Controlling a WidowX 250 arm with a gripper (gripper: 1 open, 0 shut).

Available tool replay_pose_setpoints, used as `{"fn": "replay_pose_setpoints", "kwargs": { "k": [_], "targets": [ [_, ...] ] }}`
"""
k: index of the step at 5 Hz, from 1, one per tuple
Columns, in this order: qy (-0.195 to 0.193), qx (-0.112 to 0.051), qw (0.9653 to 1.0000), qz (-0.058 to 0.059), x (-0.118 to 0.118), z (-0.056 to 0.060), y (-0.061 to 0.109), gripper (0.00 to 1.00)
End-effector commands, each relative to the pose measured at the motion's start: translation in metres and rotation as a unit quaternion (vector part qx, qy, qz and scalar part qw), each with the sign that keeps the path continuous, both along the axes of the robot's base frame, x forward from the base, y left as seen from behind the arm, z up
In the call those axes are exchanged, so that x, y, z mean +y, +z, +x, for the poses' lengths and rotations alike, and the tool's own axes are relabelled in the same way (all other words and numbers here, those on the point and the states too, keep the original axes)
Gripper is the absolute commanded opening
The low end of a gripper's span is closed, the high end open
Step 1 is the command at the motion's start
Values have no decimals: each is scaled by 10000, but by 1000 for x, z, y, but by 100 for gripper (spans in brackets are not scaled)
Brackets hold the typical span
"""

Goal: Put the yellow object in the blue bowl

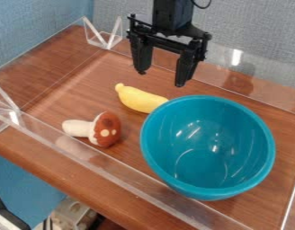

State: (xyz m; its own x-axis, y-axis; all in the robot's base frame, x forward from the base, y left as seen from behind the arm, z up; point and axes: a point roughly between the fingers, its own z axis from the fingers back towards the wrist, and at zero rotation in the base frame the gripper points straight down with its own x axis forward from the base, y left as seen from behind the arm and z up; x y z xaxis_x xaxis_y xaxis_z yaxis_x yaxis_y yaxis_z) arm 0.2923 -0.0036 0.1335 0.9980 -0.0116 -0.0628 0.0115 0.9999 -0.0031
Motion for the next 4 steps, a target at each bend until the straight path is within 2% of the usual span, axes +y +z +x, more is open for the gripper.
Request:
{"fn": "replay_pose_setpoints", "kwargs": {
  "k": [1,2,3,4],
  "targets": [
    [-8,55,10000,55,18,7,-8,100],
    [-373,75,9992,121,35,11,-23,100],
    [-1289,135,9913,221,53,15,-31,100],
    [-1592,212,9867,267,53,14,-43,100]
  ]
}}
